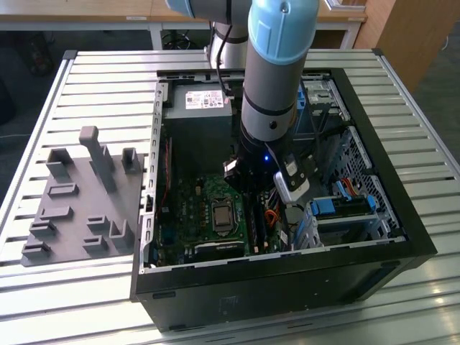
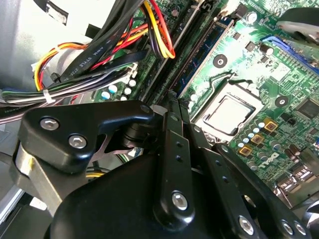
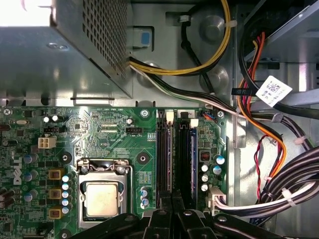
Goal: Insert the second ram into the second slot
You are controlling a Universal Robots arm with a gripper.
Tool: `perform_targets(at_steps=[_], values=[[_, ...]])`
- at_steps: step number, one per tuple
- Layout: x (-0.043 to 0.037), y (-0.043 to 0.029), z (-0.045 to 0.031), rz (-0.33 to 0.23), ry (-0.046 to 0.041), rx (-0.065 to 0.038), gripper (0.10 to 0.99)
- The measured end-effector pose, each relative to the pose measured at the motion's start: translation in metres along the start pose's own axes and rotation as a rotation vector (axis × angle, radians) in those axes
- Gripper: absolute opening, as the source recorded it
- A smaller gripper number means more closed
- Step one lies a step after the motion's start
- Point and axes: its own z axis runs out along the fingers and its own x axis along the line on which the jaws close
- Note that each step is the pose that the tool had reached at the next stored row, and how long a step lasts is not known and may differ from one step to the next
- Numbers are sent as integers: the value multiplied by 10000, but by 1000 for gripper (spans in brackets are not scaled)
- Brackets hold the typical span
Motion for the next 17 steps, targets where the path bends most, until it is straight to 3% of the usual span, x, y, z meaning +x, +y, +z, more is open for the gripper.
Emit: perform_targets(at_steps=[7, 8, 11, 17], values=[[0, 0, 10, 1, -1, -4, 129], [0, 0, 11, 0, -1, -4, 192], [0, 0, 13, 0, -1, -5, 192], [0, 2, -54, 1, 1, -13, 192]])
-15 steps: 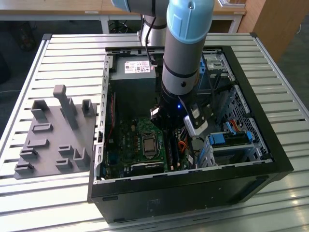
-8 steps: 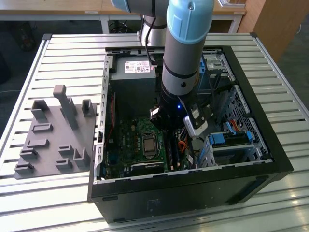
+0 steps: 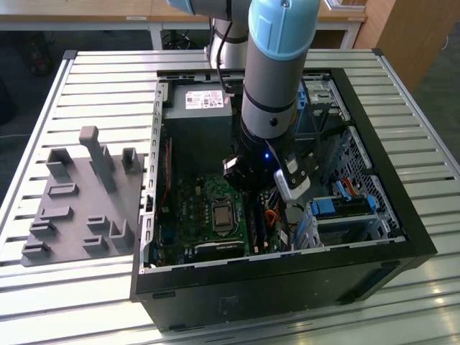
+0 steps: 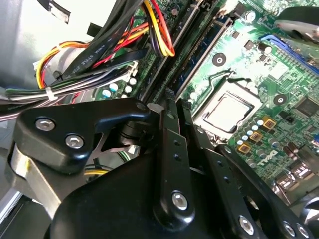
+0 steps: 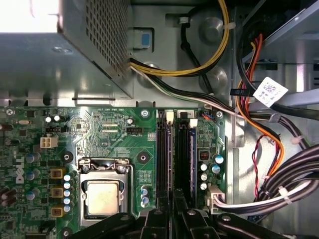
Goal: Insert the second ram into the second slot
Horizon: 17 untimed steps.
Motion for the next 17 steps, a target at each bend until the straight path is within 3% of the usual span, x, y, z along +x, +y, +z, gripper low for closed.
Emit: perform_targets(at_steps=[4, 6, 7, 17], values=[[-1, 1, -63, -1, 6, 0, 192], [-1, 2, -63, -1, 7, -2, 176], [-1, 2, -63, 0, 7, -2, 114], [-3, 1, -14, 0, 8, -7, 106]])
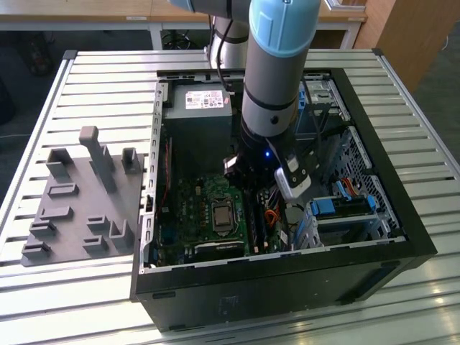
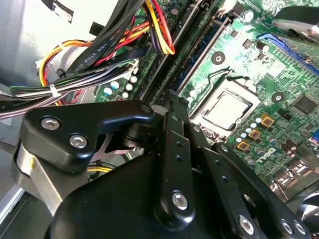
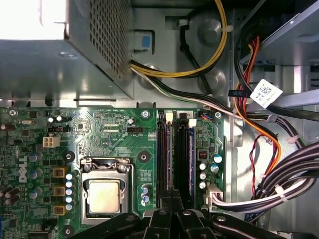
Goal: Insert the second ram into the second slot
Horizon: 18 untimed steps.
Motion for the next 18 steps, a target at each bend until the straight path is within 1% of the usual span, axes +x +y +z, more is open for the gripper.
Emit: perform_targets(at_steps=[6, 13, 18], values=[[0, -2, 44, -1, 3, 8, 106], [0, -2, 73, 0, 0, -1, 106], [1, -4, 102, 0, 5, 14, 106]])
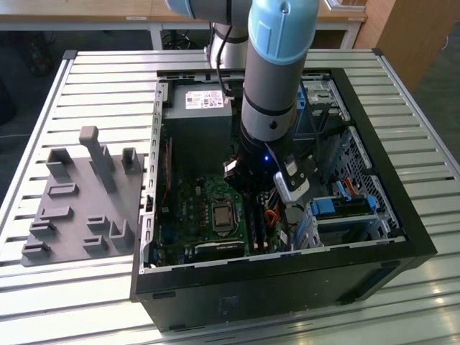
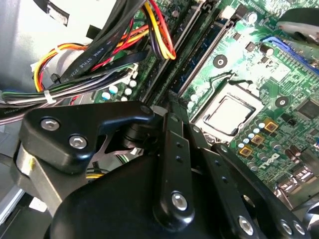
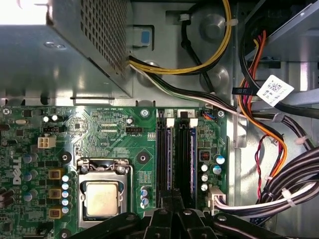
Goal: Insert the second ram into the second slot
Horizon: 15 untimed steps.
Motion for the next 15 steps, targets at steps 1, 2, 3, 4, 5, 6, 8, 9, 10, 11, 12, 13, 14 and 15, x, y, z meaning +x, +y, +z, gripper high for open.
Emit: perform_targets(at_steps=[1, 2, 3, 4, 5, 6, 8, 9, 10, 11, 12, 13, 14, 15], values=[[0, 1, -2, 0, 0, 1, 106], [-1, 3, -11, 1, -2, -8, 106], [-1, 5, -27, 1, -9, -38, 106], [-2, 9, -56, 2, -13, -67, 106], [-1, 6, -95, 1, -8, -54, 106], [0, 4, -122, 1, -3, -46, 106], [-1, 5, -143, 0, -4, -56, 106], [-1, 5, -155, 1, -4, -55, 106], [-1, 5, -166, 0, -3, -55, 106], [-1, 5, -174, 0, -3, -54, 106], [-1, 5, -180, 0, -3, -55, 106], [-1, 5, -188, 0, -3, -54, 106], [-1, 6, -195, 1, -3, -54, 106], [-1, 6, -207, 0, -3, -54, 106]])
